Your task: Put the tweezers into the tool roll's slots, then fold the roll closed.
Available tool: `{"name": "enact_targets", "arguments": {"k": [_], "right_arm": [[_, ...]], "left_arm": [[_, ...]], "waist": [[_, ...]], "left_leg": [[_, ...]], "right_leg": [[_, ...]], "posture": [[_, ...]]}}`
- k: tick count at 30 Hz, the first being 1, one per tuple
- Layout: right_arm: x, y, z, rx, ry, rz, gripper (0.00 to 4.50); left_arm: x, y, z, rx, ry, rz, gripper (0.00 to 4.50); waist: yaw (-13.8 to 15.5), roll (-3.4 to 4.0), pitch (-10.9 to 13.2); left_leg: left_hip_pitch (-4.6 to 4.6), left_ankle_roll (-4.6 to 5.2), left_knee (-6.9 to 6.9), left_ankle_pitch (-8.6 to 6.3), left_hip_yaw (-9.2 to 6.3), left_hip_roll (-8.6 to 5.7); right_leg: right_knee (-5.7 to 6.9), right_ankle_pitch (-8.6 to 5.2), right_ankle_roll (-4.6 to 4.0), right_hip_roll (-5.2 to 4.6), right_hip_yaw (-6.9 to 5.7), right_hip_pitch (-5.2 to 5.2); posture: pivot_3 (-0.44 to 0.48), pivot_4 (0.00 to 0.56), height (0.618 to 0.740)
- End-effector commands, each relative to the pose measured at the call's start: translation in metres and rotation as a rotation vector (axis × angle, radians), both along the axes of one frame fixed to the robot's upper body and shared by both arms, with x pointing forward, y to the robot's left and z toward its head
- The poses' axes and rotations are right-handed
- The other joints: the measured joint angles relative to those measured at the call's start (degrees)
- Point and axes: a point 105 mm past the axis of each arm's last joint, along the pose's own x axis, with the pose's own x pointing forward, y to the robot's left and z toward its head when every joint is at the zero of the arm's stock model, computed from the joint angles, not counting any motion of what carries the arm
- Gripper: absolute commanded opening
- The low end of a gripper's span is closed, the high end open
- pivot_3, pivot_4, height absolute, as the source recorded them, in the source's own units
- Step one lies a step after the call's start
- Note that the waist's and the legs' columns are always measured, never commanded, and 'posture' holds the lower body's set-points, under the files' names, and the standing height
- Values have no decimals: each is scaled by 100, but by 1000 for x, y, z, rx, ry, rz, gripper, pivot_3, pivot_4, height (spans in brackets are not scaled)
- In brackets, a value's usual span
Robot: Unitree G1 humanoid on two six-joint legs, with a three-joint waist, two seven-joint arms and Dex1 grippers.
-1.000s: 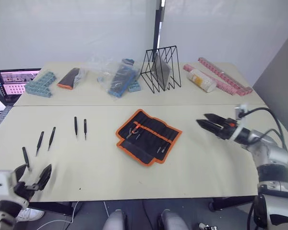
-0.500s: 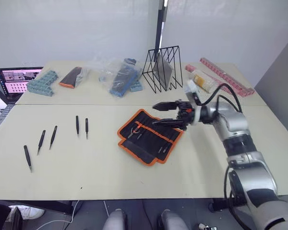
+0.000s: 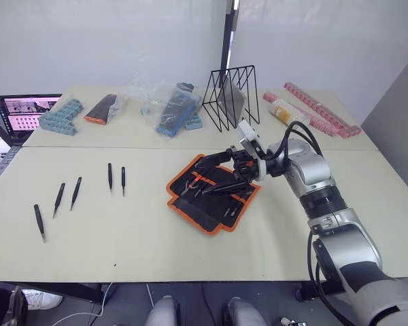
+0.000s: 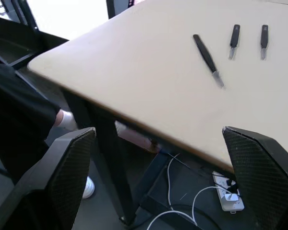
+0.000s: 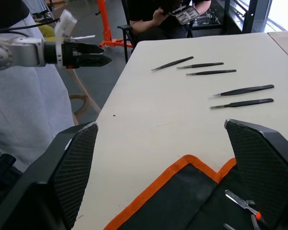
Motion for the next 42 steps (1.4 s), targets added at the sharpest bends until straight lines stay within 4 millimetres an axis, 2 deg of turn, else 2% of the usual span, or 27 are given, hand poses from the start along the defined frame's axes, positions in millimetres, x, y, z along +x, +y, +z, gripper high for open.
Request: {"name": "enact_targets", "arguments": {"k": [1, 3, 7, 12, 17, 24, 27, 33, 38, 42], "right_arm": [[-5, -2, 11, 35, -77, 1, 4486], [-6, -3, 10, 36, -79, -12, 4486], [-10, -10, 7, 21, -84, -51, 4486], [-13, -14, 7, 23, -85, -95, 4486], [-13, -18, 7, 17, -86, -118, 4486], [-14, -20, 5, 6, -87, -117, 4486], [-14, -20, 4, 4, -88, -115, 4500], [-14, -20, -1, -25, -104, -114, 4500], [-14, -20, 0, -30, -140, -106, 4500], [-15, -19, 0, -30, -142, -107, 4500]], "left_arm": [[14, 18, 7, 10, 23, 44, 4500], [21, 26, 6, 1, 41, 57, 4500], [58, 36, 9, -22, 36, 42, 4500], [89, 31, 12, -56, 5, -3, 4500], [102, 30, 11, -57, 15, 5, 4500], [117, 24, -3, -70, 70, 32, 4500], [123, 23, -8, -79, 78, 44, 3684], [132, 18, -22, -100, 103, 29, 1692], [137, 20, -21, -83, 103, 6, 67], [135, 25, -14, -60, 84, 8, 26]], "waist": [[0, 0, 0], [-13, 0, 0], [9, -1, 0], [5, -3, -1], [4, -3, -2], [11, -3, -2], [13, -4, -2], [49, -1, -3], [113, 4, -4], [150, 6, -5]], "left_leg": [[0, 0, 1, 0, 0, -1], [0, 0, 3, 0, -3, -1], [2, -1, 2, 0, -12, -2], [2, -2, 7, 0, -49, -3], [2, -3, 7, -1, -59, -3], [1, -4, 7, -1, -63, -6], [0, -4, 10, -2, -65, -11], [1, -4, 10, -1, -73, -21], [3, -4, 10, -1, -79, -35], [5, -5, 10, 0, -82, -49]], "right_leg": [[3, 0, 0, -1, 0, 0], [7, 1, -1, -1, -2, 0], [15, 1, -2, -4, -10, -1], [14, 6, -7, -13, -15, 4], [15, 7, -8, -14, -17, 3], [14, 7, -8, -17, -17, 5], [15, 8, -5, -20, -17, 5], [18, 9, -4, -27, -19, 7], [19, 11, -1, -40, -22, 12], [20, 12, 3, -76, -36, 16]], "posture": [[0, 150, 685], [0, 150, 685], [0, 150, 685], [0, 150, 685], [0, 150, 685], [0, 150, 685], [0, 150, 685], [0, 150, 685], [0, 150, 685], [0, 150, 685]]}}
